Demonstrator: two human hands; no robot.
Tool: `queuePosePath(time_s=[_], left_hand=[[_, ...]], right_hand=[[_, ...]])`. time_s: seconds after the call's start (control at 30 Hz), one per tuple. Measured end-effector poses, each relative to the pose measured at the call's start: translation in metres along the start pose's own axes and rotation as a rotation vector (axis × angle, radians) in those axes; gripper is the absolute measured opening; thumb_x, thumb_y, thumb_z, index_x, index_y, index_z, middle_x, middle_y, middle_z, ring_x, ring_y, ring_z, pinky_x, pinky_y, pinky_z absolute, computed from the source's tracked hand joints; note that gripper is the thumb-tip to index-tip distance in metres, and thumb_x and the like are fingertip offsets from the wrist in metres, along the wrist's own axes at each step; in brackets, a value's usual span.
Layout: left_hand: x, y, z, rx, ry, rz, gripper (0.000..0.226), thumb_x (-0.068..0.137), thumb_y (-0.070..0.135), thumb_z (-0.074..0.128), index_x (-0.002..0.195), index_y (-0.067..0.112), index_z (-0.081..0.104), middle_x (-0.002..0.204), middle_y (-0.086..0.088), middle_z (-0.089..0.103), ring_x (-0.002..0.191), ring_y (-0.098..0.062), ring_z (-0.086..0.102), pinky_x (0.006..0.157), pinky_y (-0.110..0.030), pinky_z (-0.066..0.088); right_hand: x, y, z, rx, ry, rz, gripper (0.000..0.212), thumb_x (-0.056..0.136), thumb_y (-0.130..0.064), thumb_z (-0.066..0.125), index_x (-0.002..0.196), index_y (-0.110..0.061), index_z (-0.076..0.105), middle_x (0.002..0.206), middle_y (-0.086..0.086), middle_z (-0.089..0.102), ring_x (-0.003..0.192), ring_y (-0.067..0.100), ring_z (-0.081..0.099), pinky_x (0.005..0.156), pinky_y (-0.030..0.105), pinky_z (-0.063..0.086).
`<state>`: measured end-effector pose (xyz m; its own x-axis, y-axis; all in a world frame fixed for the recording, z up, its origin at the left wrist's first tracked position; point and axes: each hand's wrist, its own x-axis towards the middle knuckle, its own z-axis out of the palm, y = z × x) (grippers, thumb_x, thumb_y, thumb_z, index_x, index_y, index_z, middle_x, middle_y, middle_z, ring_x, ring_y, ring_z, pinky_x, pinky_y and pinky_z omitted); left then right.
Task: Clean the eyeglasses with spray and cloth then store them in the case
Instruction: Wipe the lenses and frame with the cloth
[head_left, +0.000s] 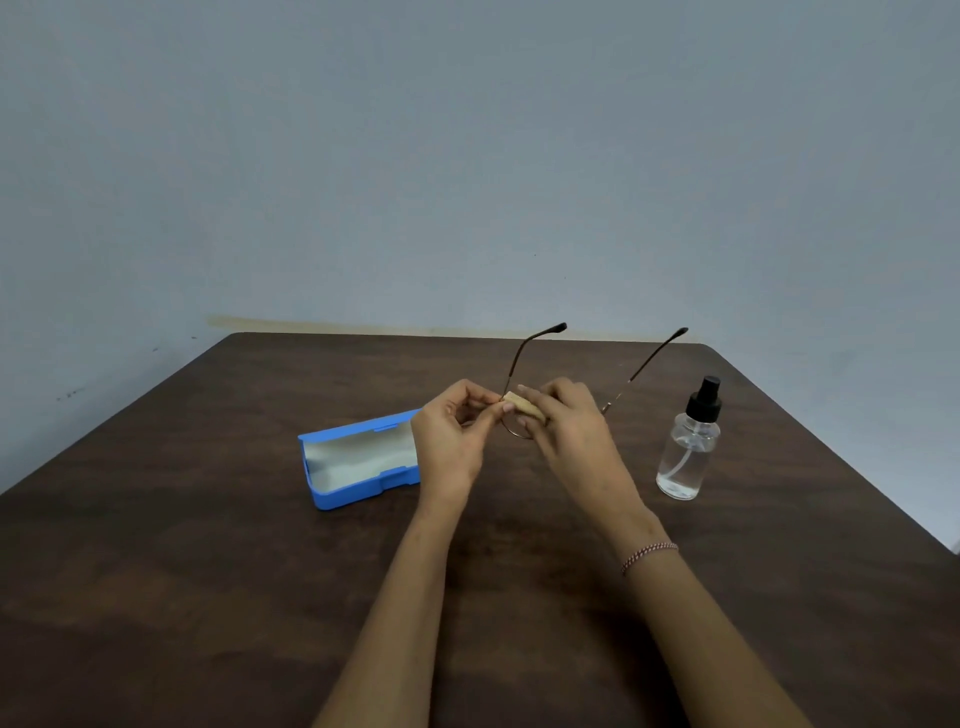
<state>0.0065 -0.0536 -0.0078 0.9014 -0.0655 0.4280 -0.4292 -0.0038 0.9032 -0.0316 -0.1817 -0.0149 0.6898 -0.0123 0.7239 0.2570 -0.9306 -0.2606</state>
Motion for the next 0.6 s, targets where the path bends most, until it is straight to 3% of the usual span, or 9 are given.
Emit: queuePosePath(time_s=[0.13, 0.27, 0.4, 0.6], left_hand=[[0.000, 0.000, 0.002, 0.019, -0.041, -0.026, 0.013, 0.073, 0.010, 0.077, 0.074, 0.018, 0.067, 0.075, 0.003, 0.070, 0.076, -0.009, 0.068, 0.073, -0.026, 0.058], [-0.002, 0.002, 0.007, 0.066, -0.072, -0.014, 0.017, 0.073, 0.012, 0.077, 0.072, 0.024, 0.065, 0.075, 0.006, 0.069, 0.079, -0.010, 0.067, 0.075, -0.028, 0.058], [-0.004, 0.004, 0.007, 0.068, -0.078, 0.022, 0.019, 0.073, 0.012, 0.077, 0.072, 0.026, 0.064, 0.075, 0.007, 0.069, 0.078, -0.006, 0.067, 0.073, -0.024, 0.057], [0.000, 0.000, 0.002, 0.099, 0.022, 0.056, 0.017, 0.075, 0.012, 0.076, 0.073, 0.024, 0.065, 0.072, 0.009, 0.069, 0.073, -0.002, 0.066, 0.068, -0.019, 0.055]], right_hand=[[0.000, 0.001, -0.011, -0.037, 0.117, 0.114, 0.019, 0.083, -0.019, 0.069, 0.101, -0.013, 0.071, 0.088, -0.001, 0.059, 0.086, 0.013, 0.052, 0.062, 0.024, 0.044], [0.000, 0.007, -0.019, -0.040, 0.258, 0.244, 0.018, 0.078, -0.027, 0.074, 0.088, -0.012, 0.069, 0.084, -0.002, 0.059, 0.079, 0.010, 0.050, 0.061, 0.020, 0.037], [0.000, 0.001, -0.010, -0.094, 0.126, 0.137, 0.018, 0.076, -0.017, 0.076, 0.088, -0.006, 0.070, 0.084, 0.002, 0.056, 0.085, 0.017, 0.052, 0.060, 0.024, 0.042], [-0.001, -0.004, -0.003, -0.014, -0.039, -0.017, 0.018, 0.087, -0.013, 0.064, 0.104, -0.006, 0.068, 0.090, 0.005, 0.052, 0.086, 0.018, 0.048, 0.064, 0.033, 0.048]])
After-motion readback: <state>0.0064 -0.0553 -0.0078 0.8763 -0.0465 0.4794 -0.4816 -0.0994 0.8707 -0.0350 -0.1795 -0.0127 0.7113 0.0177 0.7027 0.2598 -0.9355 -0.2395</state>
